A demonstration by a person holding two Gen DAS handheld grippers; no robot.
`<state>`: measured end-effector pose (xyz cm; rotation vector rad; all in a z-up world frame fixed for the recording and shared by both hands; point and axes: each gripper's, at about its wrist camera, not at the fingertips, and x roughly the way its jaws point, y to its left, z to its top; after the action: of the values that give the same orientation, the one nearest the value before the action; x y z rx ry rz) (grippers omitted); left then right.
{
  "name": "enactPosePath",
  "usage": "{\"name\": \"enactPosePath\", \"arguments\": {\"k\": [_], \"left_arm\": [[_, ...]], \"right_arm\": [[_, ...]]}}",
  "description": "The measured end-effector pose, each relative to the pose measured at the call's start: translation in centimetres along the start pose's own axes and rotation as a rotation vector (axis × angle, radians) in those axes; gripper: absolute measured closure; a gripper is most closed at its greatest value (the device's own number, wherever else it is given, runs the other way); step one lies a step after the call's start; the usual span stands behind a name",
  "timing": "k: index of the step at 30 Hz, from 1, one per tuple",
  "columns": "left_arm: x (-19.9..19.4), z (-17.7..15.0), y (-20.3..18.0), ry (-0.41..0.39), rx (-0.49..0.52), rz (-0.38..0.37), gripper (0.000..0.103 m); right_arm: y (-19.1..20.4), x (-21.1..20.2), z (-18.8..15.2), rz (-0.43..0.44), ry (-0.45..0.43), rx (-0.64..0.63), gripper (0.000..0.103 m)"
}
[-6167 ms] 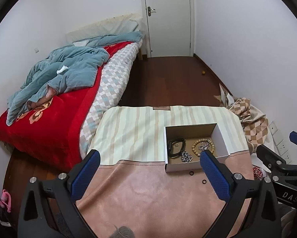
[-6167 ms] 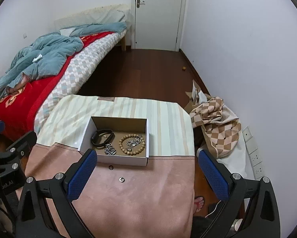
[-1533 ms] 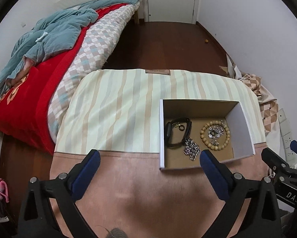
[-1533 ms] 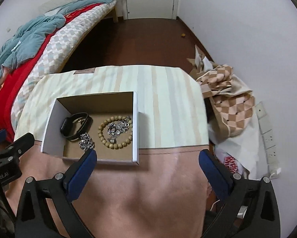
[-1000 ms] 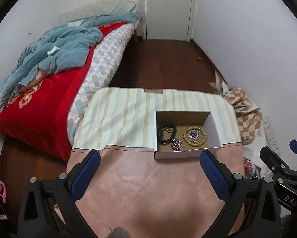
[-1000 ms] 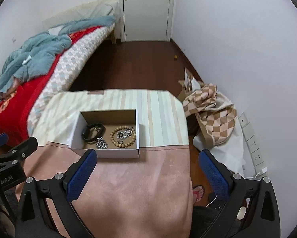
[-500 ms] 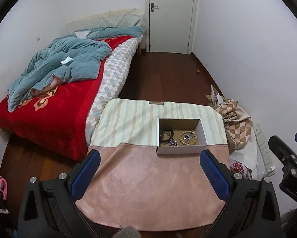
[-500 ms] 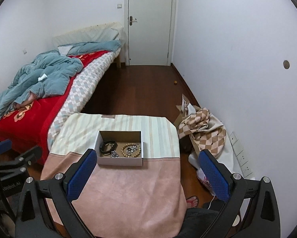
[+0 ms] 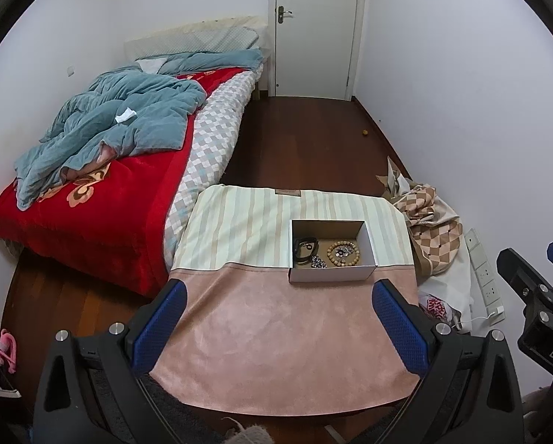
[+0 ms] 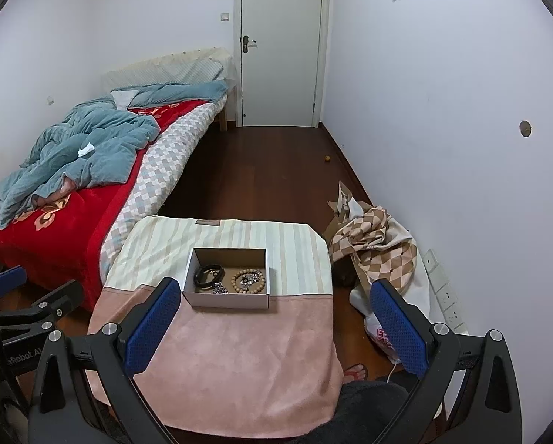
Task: Organize jewelry
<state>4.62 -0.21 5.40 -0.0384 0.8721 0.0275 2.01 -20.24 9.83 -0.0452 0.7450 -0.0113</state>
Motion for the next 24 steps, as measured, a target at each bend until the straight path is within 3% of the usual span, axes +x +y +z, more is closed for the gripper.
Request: {"name": "enactPosePath", "arguments": {"k": [7,24], "left_arm": [[0.8,0.7,-0.3,0.017,-0.002,-0.001,0.001],[6.5,3.8,-1.1,0.11,-0.008,0.033,0.001]], "right_arm": [[-0.3,0.3,1.0,-0.021,0.004,-0.005,0.0],[0.0,7.4,3.6,-0.043,0.098,-0.001,0.0]]}}
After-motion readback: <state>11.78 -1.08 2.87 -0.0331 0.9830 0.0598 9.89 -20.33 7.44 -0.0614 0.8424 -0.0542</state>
